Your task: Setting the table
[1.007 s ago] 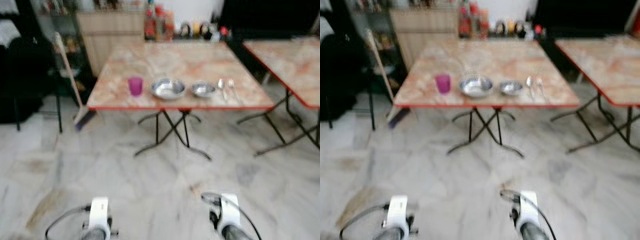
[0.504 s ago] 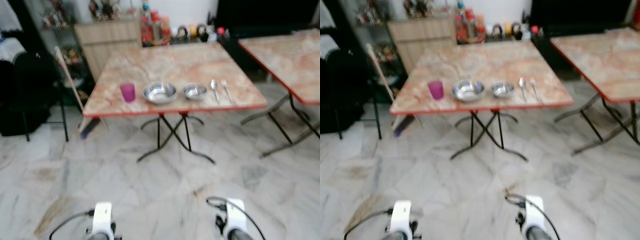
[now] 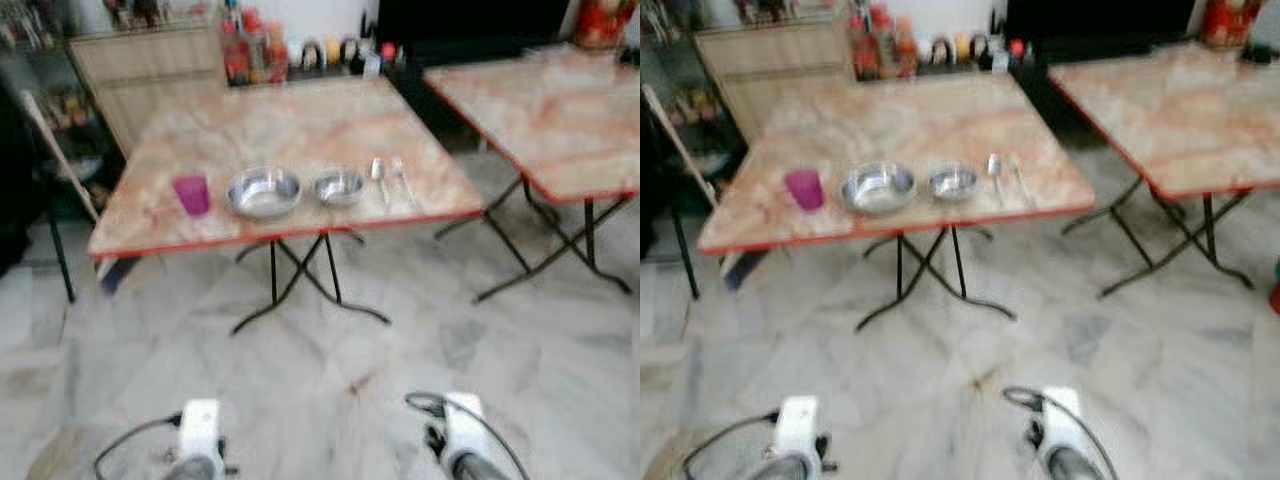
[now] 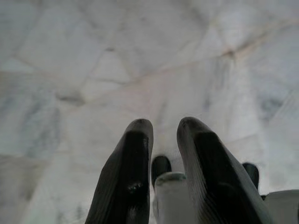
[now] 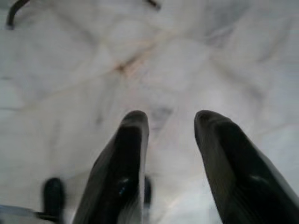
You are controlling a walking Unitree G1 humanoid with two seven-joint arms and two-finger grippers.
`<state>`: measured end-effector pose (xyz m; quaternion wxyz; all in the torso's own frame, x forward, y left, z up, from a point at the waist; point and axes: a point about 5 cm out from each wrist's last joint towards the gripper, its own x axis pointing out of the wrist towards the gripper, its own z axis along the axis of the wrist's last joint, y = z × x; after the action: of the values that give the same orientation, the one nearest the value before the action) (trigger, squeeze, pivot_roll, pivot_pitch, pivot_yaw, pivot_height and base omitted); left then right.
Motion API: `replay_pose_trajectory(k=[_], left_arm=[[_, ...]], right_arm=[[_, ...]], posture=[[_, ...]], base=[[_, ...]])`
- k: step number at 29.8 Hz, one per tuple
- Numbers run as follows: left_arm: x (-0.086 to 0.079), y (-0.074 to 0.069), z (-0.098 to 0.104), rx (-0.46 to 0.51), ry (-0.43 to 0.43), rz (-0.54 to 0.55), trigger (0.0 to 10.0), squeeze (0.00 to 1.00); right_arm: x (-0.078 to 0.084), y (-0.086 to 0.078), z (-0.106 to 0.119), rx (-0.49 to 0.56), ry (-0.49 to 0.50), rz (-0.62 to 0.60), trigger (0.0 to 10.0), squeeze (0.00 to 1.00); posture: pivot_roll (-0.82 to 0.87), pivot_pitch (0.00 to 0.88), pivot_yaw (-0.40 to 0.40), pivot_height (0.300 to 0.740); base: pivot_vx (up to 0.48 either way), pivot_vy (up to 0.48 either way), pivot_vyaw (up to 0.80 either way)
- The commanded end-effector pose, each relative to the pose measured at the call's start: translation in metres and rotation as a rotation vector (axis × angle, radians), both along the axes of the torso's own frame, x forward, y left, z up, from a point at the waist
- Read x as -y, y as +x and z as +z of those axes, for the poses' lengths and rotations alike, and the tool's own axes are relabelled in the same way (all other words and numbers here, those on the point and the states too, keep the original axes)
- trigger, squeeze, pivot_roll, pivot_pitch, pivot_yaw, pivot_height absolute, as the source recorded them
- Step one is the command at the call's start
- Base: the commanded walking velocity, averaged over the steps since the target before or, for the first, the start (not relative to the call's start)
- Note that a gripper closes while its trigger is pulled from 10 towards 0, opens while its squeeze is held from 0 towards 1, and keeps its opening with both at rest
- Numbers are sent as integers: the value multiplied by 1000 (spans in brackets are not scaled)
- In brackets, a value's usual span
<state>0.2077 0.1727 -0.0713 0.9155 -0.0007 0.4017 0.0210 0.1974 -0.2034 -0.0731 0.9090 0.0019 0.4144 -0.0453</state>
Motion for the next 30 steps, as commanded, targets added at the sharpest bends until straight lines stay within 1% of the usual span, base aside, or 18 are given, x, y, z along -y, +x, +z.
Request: replay_pose_trajectory(k=[1, 3, 9, 17, 30], left_arm=[[-17, -7, -2, -28, 37, 27, 10000, 0], [-17, -7, -3, -29, 37, 25, 10000, 0], [-16, -7, -3, -30, 39, 20, 10000, 0], [-16, -7, -2, -31, 44, 4, 10000, 0], [-21, -10, -3, -40, 59, -12, 10000, 0]], right_arm=[[-19, 9, 3, 29, 38, 37, 10000, 0], [-19, 9, 2, 30, 43, 32, 10000, 0], [-19, 9, 2, 31, 58, 15, 10000, 0], [-20, 10, 3, 31, 49, 29, 10000, 0], [-25, 7, 1, 21, 54, 36, 10000, 0]], posture=[[24, 0, 15, 740], [21, 0, 15, 740], [20, 0, 16, 740], [17, 0, 19, 740], [12, 0, 33, 740]], base=[[285, 0, 675], [285, 0, 609], [285, 0, 0], [284, 0, 0], [283, 0, 0]])
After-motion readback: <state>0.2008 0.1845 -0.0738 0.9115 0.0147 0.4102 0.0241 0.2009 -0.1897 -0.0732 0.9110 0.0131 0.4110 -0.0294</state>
